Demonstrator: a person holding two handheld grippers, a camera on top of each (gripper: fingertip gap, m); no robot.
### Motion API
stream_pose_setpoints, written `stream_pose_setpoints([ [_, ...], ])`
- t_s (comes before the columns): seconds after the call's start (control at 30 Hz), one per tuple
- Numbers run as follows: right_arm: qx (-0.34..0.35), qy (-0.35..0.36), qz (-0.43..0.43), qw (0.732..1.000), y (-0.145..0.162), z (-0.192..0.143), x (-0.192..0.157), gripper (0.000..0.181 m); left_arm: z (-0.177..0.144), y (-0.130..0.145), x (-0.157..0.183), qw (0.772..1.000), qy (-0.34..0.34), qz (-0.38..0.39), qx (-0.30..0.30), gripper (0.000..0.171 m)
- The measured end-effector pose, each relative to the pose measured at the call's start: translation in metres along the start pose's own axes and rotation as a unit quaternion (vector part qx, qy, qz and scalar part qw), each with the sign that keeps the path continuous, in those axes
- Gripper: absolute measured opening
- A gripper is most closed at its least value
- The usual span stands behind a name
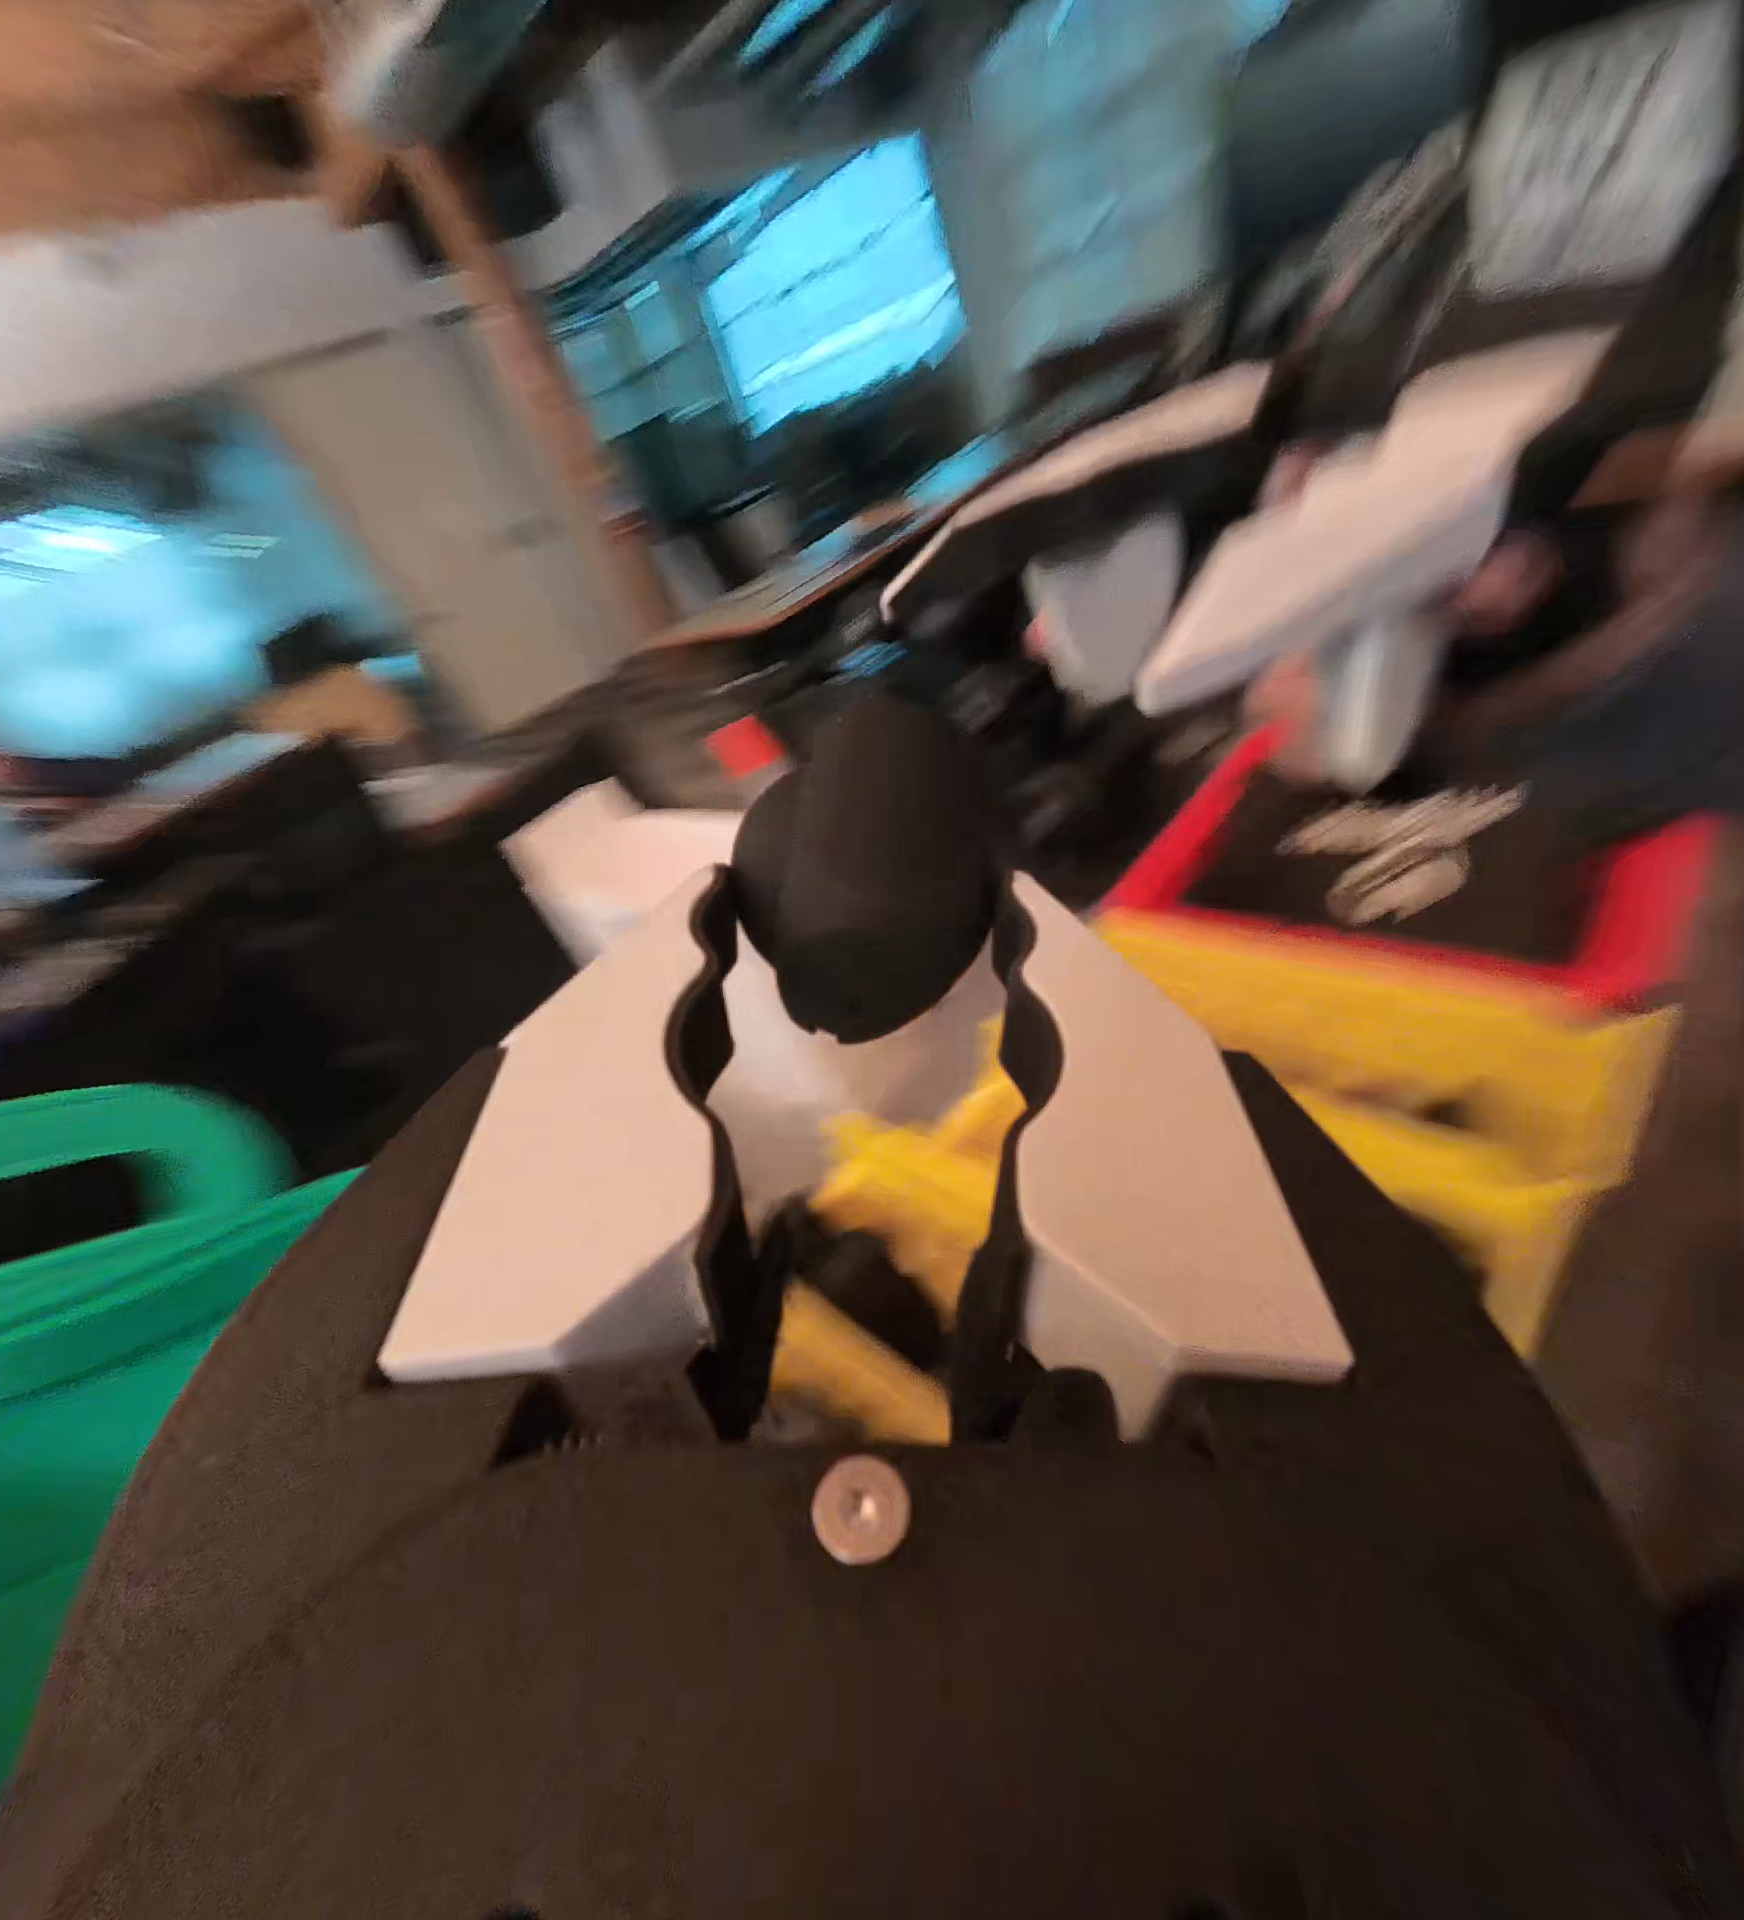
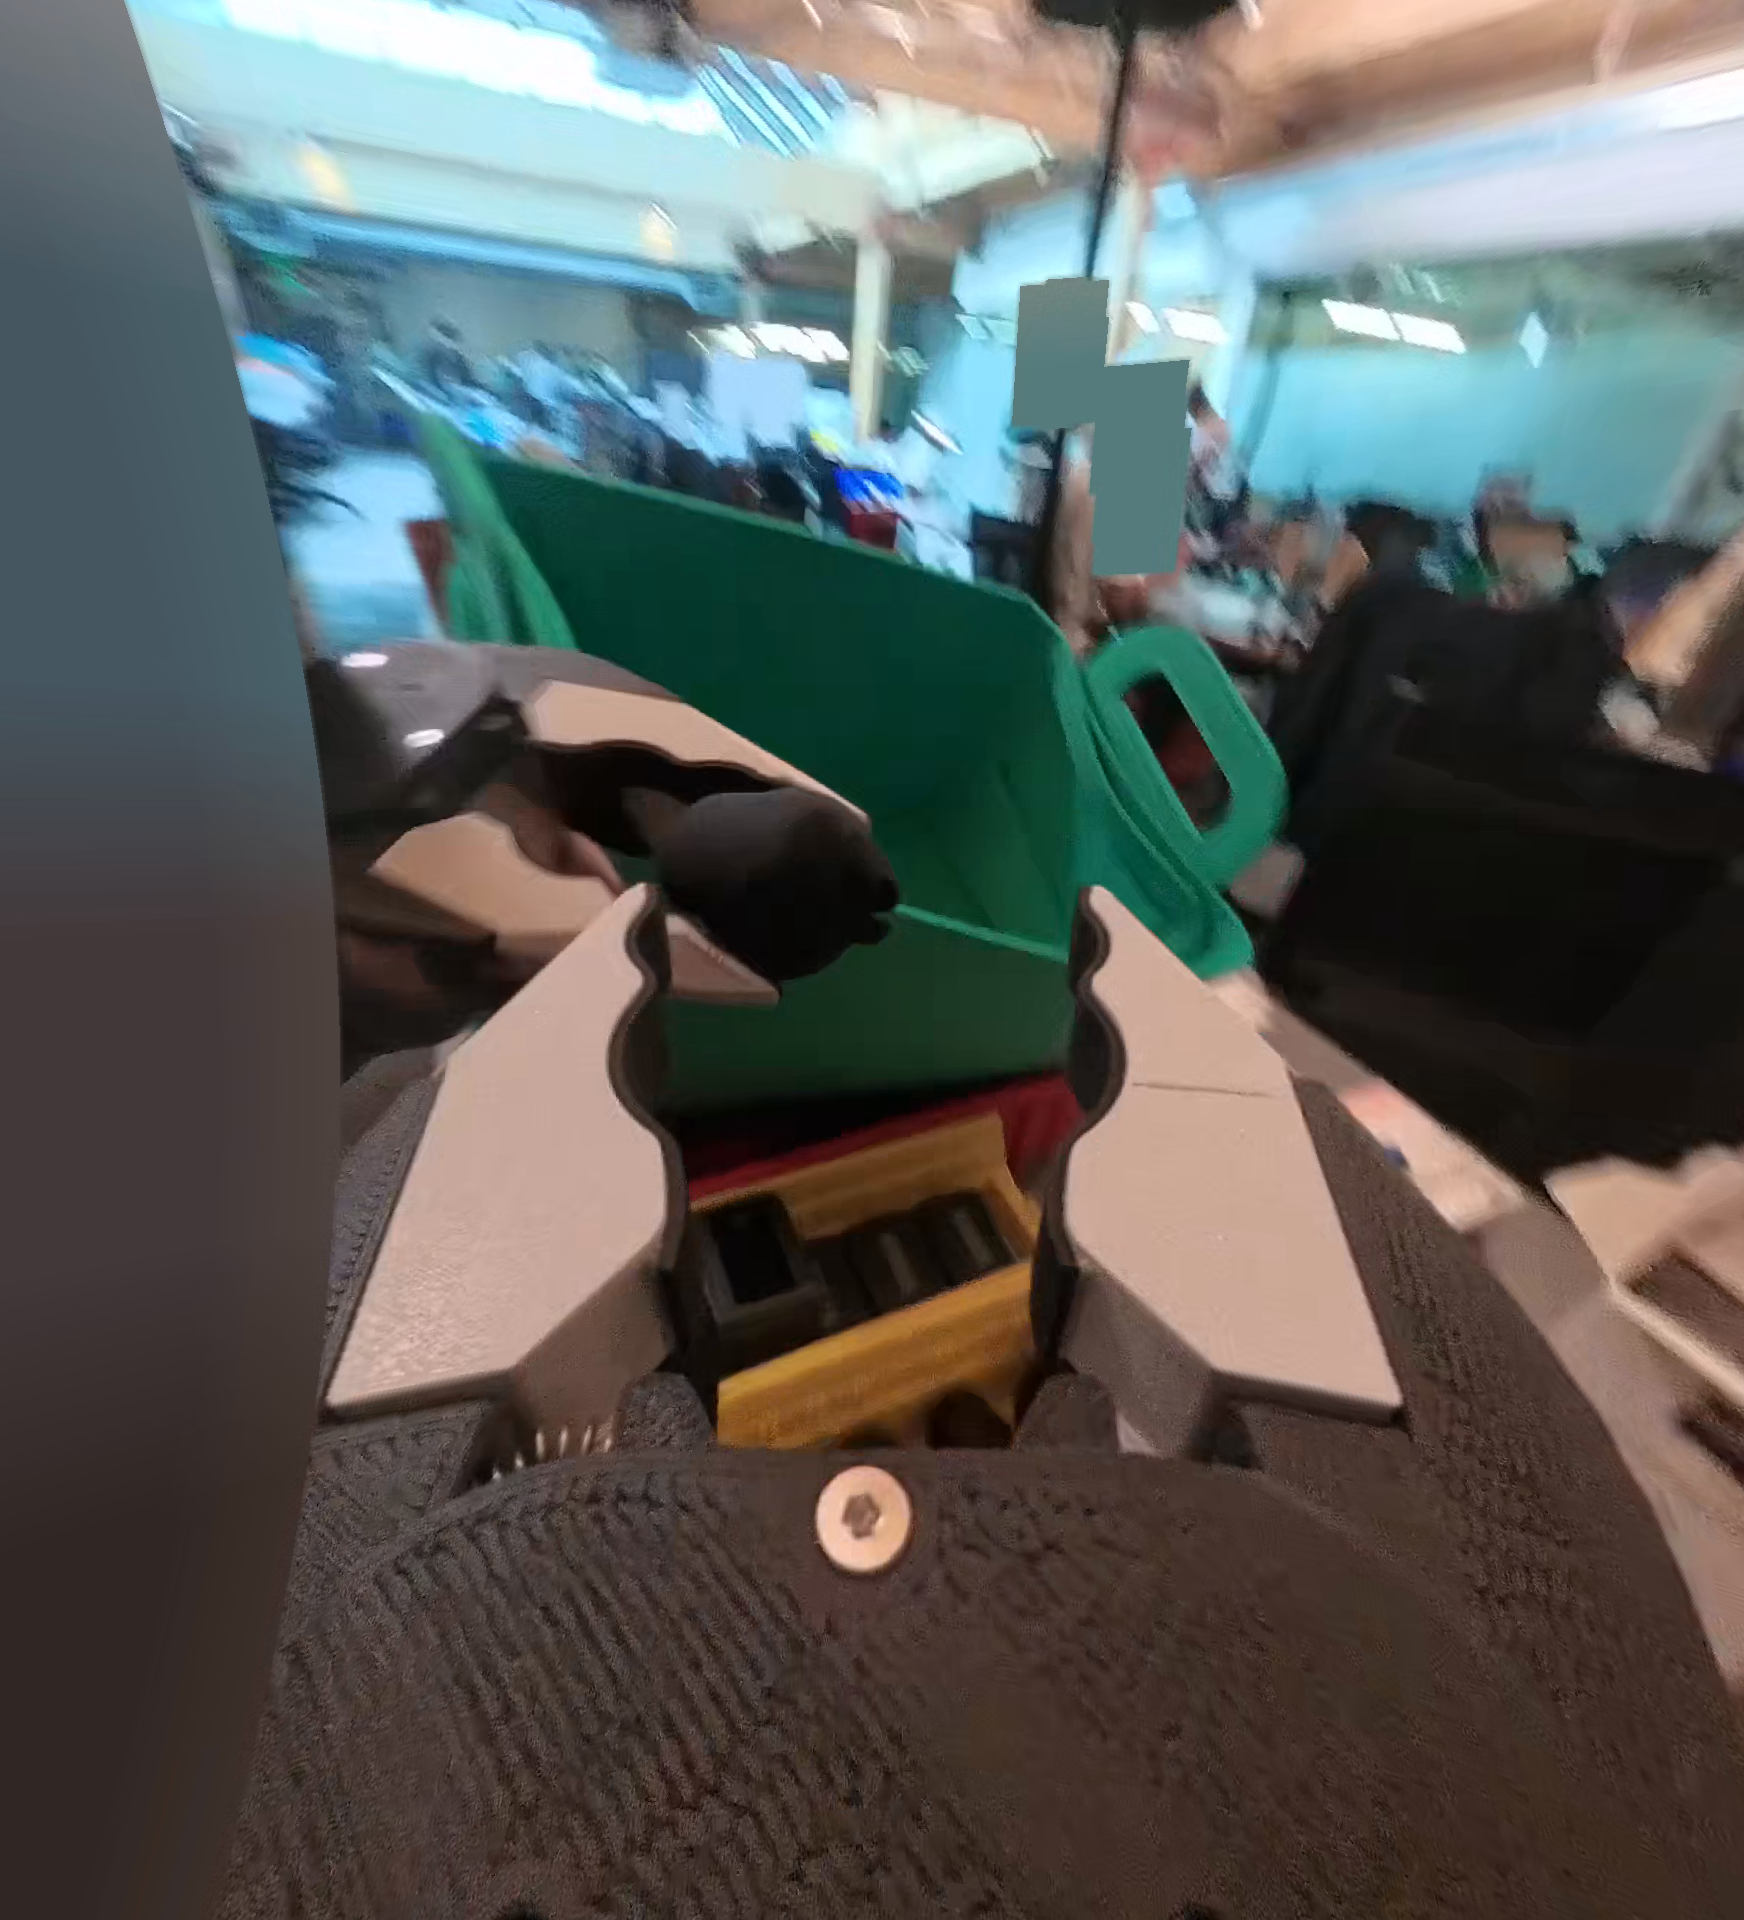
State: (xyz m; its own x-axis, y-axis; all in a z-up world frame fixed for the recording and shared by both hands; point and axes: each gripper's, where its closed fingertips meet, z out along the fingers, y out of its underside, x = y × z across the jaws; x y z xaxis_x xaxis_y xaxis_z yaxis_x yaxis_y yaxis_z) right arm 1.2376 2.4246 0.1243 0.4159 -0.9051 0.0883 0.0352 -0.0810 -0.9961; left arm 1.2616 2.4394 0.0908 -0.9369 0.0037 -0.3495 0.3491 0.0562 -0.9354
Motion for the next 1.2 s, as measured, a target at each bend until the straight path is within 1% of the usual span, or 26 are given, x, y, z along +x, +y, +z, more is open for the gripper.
stream_pose_setpoints([
  [0.03,-0.032,0.031,0.013,0.999,0.007,0.005,0.006,0.072,0.005,0.007,-0.002,0.998,-0.030,0.041,-0.024,0.049],
  [0.1,-0.090,0.058,0.013,0.994,0.023,0.018,0.003,0.072,0.014,0.018,-0.005,0.987,-0.085,0.121,-0.064,0.049],
  [0.13,-0.107,0.073,0.011,0.992,0.028,0.023,0.002,0.070,0.017,0.022,-0.006,0.979,-0.106,0.155,-0.079,0.049],
  [0.23,-0.139,0.096,0.028,0.985,0.041,0.033,0.001,0.069,0.024,0.034,-0.007,0.956,-0.150,0.226,-0.117,0.049],
  [0.37,-0.201,0.119,0.039,0.972,0.069,0.040,0.003,0.071,0.028,0.044,-0.010,0.925,-0.196,0.286,-0.158,0.049],
  [0.4,-0.206,0.127,0.037,0.969,0.072,0.041,0.005,0.070,0.029,0.044,-0.009,0.919,-0.203,0.296,-0.164,0.049],
  [0.47,-0.204,0.145,0.030,0.968,0.074,0.041,0.011,0.062,0.030,0.045,-0.007,0.910,-0.211,0.313,-0.171,0.049],
  [0.53,-0.193,0.146,0.024,0.970,0.071,0.041,0.012,0.061,0.030,0.045,-0.005,0.904,-0.218,0.323,-0.174,0.049],
  [0.57,-0.192,0.144,0.016,0.971,0.072,0.041,0.012,0.060,0.030,0.045,-0.005,0.904,-0.219,0.323,-0.172,0.049],
  [0.6,-0.194,0.139,0.007,0.971,0.073,0.041,0.012,0.059,0.030,0.046,-0.003,0.911,-0.212,0.313,-0.166,0.052],
  [0.67,-0.197,0.120,0.000,0.973,0.074,0.039,0.014,0.058,0.027,0.048,0.002,0.934,-0.182,0.270,-0.147,0.053],
  [0.7,-0.202,0.123,-0.005,0.972,0.076,0.035,0.022,0.058,0.022,0.049,0.002,0.943,-0.174,0.244,-0.143,0.053],
  [0.77,-0.234,0.129,0.002,0.964,0.086,0.026,0.043,0.058,0.006,0.057,0.001,0.956,-0.162,0.193,-0.152,0.063],
  [0.83,-0.288,0.096,0.067,0.950,0.114,0.025,0.054,0.058,-0.014,0.063,0.000,0.964,-0.158,0.156,-0.145,0.061],
  [0.87,-0.321,0.075,0.108,0.938,0.133,0.026,0.056,0.058,-0.023,0.066,-0.001,0.966,-0.161,0.143,-0.143,0.057],
  [0.97,-0.418,0.017,0.222,0.881,0.195,0.036,0.055,0.059,-0.046,0.078,-0.005,0.966,-0.177,0.117,-0.150,0.049],
  [1.0,-0.440,0.004,0.240,0.865,0.211,0.041,0.055,0.059,-0.050,0.083,-0.005,0.966,-0.176,0.110,-0.152,0.048],
  [1.03,-0.458,-0.003,0.240,0.856,0.226,0.045,0.057,0.059,-0.052,0.088,-0.003,0.968,-0.170,0.101,-0.155,0.048],
  [1.1,-0.492,-0.028,0.186,0.850,0.250,0.052,0.063,0.059,-0.056,0.096,0.001,0.969,-0.164,0.082,-0.164,0.049],
  [1.13,-0.505,-0.067,0.134,0.850,0.258,0.054,0.060,0.059,-0.058,0.097,0.004,0.971,-0.159,0.075,-0.163,0.049],
  [1.17,-0.518,-0.117,0.065,0.845,0.268,0.054,0.055,0.059,-0.059,0.099,0.006,0.972,-0.153,0.067,-0.163,0.049],
  [1.2,-0.538,-0.154,-0.015,0.828,0.280,0.050,0.054,0.059,-0.060,0.100,0.009,0.974,-0.147,0.058,-0.161,0.049],
])
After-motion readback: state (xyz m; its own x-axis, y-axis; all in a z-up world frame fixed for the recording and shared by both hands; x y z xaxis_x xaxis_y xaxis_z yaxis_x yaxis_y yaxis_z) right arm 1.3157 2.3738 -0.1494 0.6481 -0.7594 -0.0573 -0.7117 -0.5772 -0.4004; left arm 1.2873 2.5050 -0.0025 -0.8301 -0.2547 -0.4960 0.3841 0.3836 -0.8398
